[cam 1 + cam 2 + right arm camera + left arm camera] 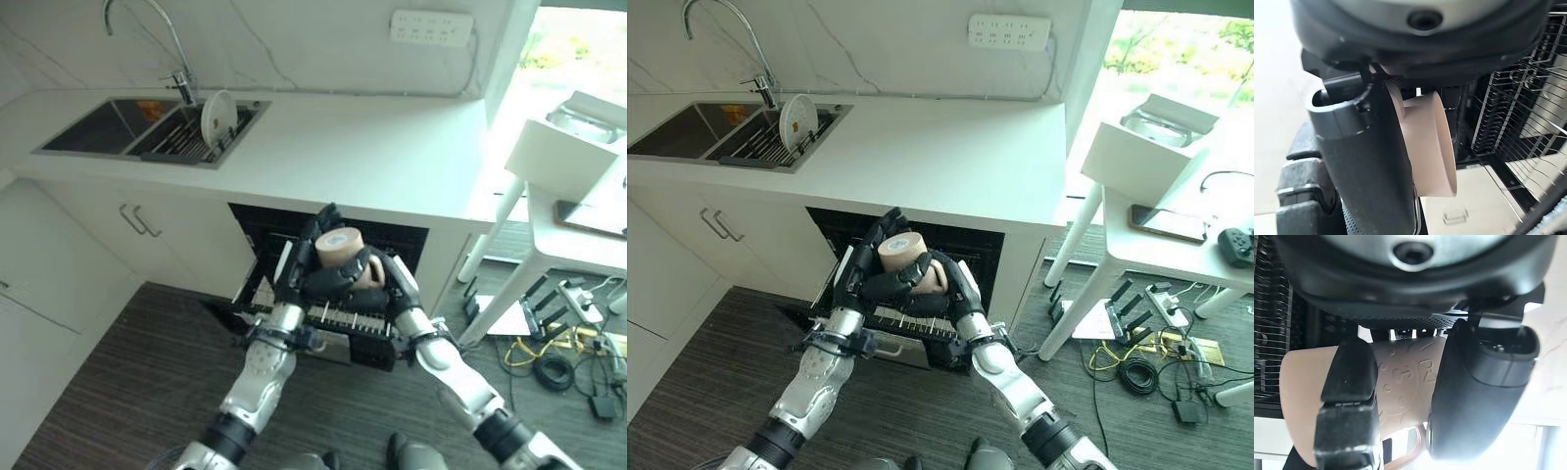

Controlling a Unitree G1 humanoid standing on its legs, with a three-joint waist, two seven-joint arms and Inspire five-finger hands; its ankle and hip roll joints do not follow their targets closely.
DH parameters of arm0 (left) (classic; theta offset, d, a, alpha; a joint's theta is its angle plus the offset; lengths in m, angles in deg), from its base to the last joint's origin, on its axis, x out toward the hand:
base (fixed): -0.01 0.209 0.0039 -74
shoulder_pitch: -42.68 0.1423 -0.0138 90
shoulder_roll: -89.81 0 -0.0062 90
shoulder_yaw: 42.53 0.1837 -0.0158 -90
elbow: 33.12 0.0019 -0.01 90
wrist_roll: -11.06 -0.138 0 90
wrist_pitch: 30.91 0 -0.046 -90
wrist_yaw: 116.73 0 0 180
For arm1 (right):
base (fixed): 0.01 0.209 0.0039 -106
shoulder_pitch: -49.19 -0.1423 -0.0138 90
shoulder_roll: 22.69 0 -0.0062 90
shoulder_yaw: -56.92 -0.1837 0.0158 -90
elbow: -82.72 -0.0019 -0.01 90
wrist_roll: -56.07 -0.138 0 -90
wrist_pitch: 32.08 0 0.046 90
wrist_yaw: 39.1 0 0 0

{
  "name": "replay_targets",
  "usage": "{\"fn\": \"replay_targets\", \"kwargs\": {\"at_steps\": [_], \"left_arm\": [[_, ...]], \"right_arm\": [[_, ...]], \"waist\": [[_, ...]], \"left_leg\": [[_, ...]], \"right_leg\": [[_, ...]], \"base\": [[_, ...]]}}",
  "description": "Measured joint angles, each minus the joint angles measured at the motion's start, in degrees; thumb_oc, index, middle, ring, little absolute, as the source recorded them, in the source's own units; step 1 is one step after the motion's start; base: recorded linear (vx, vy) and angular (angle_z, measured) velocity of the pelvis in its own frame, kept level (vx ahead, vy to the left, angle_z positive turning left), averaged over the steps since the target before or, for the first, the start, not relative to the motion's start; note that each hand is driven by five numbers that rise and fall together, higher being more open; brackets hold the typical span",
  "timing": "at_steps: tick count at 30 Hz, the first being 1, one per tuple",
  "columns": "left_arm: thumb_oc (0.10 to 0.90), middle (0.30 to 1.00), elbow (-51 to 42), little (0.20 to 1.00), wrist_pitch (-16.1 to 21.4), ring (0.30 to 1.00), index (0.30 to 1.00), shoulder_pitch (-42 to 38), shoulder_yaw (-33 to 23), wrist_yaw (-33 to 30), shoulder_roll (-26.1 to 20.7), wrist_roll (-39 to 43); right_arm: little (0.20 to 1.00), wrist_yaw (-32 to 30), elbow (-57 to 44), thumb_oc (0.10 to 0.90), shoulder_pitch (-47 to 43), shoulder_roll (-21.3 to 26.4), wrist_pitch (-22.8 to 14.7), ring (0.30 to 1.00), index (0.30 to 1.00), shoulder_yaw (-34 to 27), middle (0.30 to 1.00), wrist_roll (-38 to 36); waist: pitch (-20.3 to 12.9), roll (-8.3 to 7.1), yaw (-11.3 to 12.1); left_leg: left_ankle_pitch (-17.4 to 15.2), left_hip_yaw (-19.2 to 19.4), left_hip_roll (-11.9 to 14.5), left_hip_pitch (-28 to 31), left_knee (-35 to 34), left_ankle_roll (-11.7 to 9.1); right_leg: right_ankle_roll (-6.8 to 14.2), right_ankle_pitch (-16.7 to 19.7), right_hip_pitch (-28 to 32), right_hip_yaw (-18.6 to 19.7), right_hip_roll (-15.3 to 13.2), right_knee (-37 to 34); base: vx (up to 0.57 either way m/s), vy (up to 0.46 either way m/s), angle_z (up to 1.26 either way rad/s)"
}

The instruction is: Place the dishes in the dishwasher.

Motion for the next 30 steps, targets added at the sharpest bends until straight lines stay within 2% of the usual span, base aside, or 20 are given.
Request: {"fn": "replay_targets", "kwargs": {"at_steps": [6,15,17,20,23,30], "left_arm": [[0.800,0.900,-0.9,0.900,0.2,0.900,0.900,2.1,-2.1,3.8,-1.3,-5.0],[0.800,0.900,-1.4,0.900,2.2,0.900,0.900,4.2,-3.9,9.3,-8.0,-13.5],[0.800,0.900,-1.4,0.900,2.7,0.900,0.900,4.7,-4.6,9.7,-10.4,-15.9],[0.800,0.900,0.0,0.900,2.5,0.900,0.900,7.1,-6.8,10.4,-15.7,-16.1],[0.800,0.900,1.0,0.900,1.2,0.900,0.900,9.9,-8.9,13.2,-17.7,-14.8],[0.800,0.900,1.1,0.900,1.2,0.900,0.900,11.2,-8.8,19.4,-18.1,-14.0]], "right_arm": [[0.300,3.4,0.3,0.400,0.3,1.9,0.1,0.300,0.300,0.0,0.300,0.6],[0.300,5.9,2.0,0.400,-0.1,3.5,0.4,0.300,0.300,0.0,0.300,2.9],[0.300,5.7,3.9,0.400,-0.3,3.7,0.5,0.300,0.300,-2.6,0.300,3.3],[0.300,2.0,7.7,0.400,-1.0,4.4,0.5,0.300,0.300,-11.9,0.300,3.3],[0.300,-0.1,9.8,0.400,-1.9,7.0,0.4,0.300,0.300,-18.5,0.300,3.3],[0.300,1.6,11.3,0.400,-2.1,8.1,0.1,0.300,0.300,-19.2,0.300,4.3]], "waist": [[0.5,0.98,3.0],[0.5,0.96,4.3],[0.5,0.90,4.3],[0.5,0.92,4.4],[0.6,0.96,4.5],[0.9,1.58,4.2]], "left_leg": [[0.2,-1.7,0.0,0.8,-0.9,-0.4],[-0.2,-3.1,-0.1,0.4,-1.4,-0.6],[-0.3,-3.2,-0.2,0.0,-1.3,-0.7],[-0.2,-3.1,-0.3,-0.2,-1.3,-0.7],[-0.2,-3.1,-0.4,-0.2,-1.4,-0.7],[-0.2,-3.1,-0.4,0.2,-1.4,-0.7]], "right_leg": [[-0.5,-1.6,0.8,-1.6,-0.4,1.0],[-0.8,-3.0,0.8,-3.5,-1.0,1.6],[-0.8,-3.1,0.6,-3.8,-1.2,1.5],[-0.6,-3.2,0.4,-3.8,-1.3,1.4],[-0.4,-3.3,0.4,-3.9,-1.3,1.3],[-0.3,-3.3,0.8,-4.0,-1.3,1.2]], "base": [[0.06,0.023,0.16],[0.06,0.056,0.09],[0.03,0.063,0.09],[0.01,0.022,0.02],[0.00,0.000,0.00],[0.05,0.019,0.01]]}}
